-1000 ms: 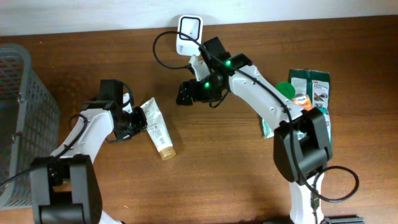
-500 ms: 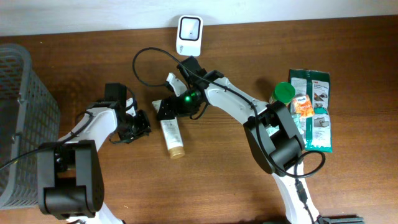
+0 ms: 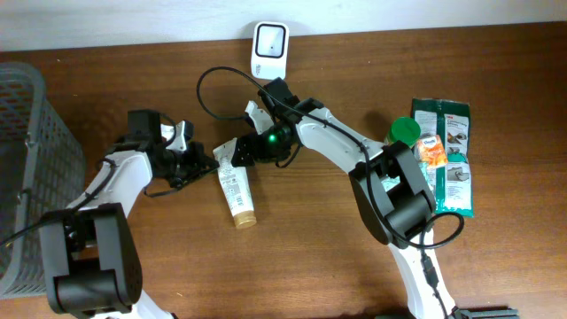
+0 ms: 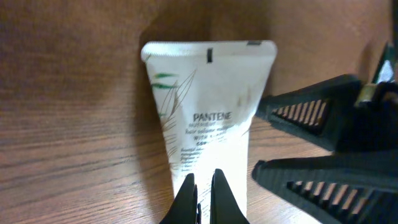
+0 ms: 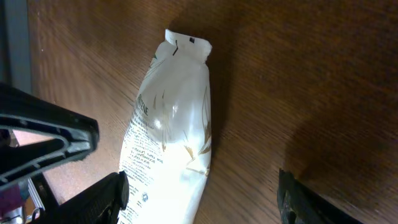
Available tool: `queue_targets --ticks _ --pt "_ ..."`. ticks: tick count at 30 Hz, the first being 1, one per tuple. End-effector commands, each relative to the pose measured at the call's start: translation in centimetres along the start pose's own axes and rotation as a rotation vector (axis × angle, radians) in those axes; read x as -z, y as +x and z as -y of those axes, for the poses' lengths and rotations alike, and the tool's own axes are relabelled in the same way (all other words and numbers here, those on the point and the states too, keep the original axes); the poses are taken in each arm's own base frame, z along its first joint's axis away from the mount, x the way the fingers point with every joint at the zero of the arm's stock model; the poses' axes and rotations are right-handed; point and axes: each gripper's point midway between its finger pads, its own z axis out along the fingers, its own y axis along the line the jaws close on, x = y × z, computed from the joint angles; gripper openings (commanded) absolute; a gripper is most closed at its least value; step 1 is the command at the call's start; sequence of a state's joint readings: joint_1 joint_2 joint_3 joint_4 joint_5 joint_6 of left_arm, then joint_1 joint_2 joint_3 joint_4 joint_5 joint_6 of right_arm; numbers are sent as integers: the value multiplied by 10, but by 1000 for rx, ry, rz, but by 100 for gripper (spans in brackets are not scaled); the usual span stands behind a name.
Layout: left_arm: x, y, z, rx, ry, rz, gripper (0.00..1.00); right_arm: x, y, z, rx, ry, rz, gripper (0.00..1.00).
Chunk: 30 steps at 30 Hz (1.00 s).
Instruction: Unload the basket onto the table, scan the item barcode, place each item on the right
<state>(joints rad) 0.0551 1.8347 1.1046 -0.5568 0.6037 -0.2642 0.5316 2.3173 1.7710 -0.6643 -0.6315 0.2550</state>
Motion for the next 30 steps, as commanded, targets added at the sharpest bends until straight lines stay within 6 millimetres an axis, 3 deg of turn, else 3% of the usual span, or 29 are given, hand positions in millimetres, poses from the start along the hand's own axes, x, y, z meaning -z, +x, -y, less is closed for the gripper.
queue_targets --ticks 1,3,6,9,11,12,15,16,18,19,21,24,25,28,30 --pt "-4 12 -13 -7 -49 -16 0 -15 5 8 -10 8 -28 73" --pt "-8 16 -17 -5 -50 -19 0 -19 7 6 -7 -7 -35 70" --pt "-9 14 -19 -9 -55 -9 0 -15 2 7 -5 -7 -22 58" --pt "13 -21 -6 -89 -39 90 0 30 -16 -6 70 78 32 57" --pt "43 -47 8 -152 -82 167 0 60 -20 -22 115 116 59 56" --pt "77 -69 14 -168 -193 241 0 75 -19 -33 122 116 71 55" --pt "139 -100 25 -184 -350 366 0 85 -4 -52 125 107 36 53" --pt "160 -111 24 -180 -396 419 0 78 8 -60 125 103 -6 47" --pt "182 -125 15 -163 -461 485 0 58 27 -76 155 105 -64 13" --pt "185 -126 11 -155 -477 492 4 51 33 -78 148 131 -73 4" --pt "189 -126 3 -142 -517 497 33 28 49 -78 116 194 -102 4" --pt "189 -126 2 -140 -525 500 92 -14 70 -100 200 173 -144 4" --pt "189 -126 2 -140 -525 500 99 -23 75 -102 199 188 -153 4" --pt "189 -125 2 -139 -526 495 99 -37 87 -97 175 234 -179 4" --pt "189 -125 2 -139 -526 495 99 -37 88 -83 109 275 -173 4"
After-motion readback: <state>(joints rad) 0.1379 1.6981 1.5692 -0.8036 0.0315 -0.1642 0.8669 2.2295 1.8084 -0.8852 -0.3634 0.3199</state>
